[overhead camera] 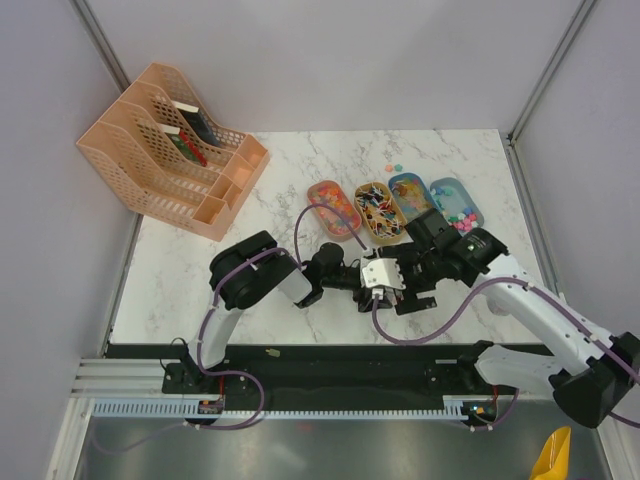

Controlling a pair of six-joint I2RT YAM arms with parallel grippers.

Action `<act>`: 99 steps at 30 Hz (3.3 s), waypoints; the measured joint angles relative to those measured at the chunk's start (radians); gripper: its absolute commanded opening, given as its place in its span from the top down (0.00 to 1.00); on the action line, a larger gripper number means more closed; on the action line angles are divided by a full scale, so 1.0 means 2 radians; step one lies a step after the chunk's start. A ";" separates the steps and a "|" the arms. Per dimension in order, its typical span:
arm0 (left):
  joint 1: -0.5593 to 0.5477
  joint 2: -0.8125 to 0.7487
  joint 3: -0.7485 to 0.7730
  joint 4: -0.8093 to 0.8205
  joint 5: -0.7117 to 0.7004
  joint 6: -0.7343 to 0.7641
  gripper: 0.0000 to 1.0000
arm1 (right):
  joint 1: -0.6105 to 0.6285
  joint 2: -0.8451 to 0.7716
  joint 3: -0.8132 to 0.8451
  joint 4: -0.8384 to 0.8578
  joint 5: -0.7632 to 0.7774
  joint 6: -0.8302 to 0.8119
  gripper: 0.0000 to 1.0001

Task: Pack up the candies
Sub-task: Screw the bottle lid onto the packing bottle.

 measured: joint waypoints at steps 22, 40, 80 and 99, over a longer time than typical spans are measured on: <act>0.000 0.000 0.000 0.000 0.000 0.000 0.98 | -0.051 0.120 -0.007 0.033 -0.026 -0.113 0.02; 0.000 0.000 0.000 0.000 0.000 0.000 0.98 | -0.078 0.154 -0.004 0.047 -0.047 -0.128 0.03; 0.000 0.000 0.002 -0.005 0.001 0.001 0.98 | -0.106 0.131 -0.051 0.117 -0.076 0.037 0.43; -0.001 -0.023 0.017 -0.080 -0.001 0.012 0.00 | -0.106 0.134 -0.035 0.098 -0.044 0.052 0.02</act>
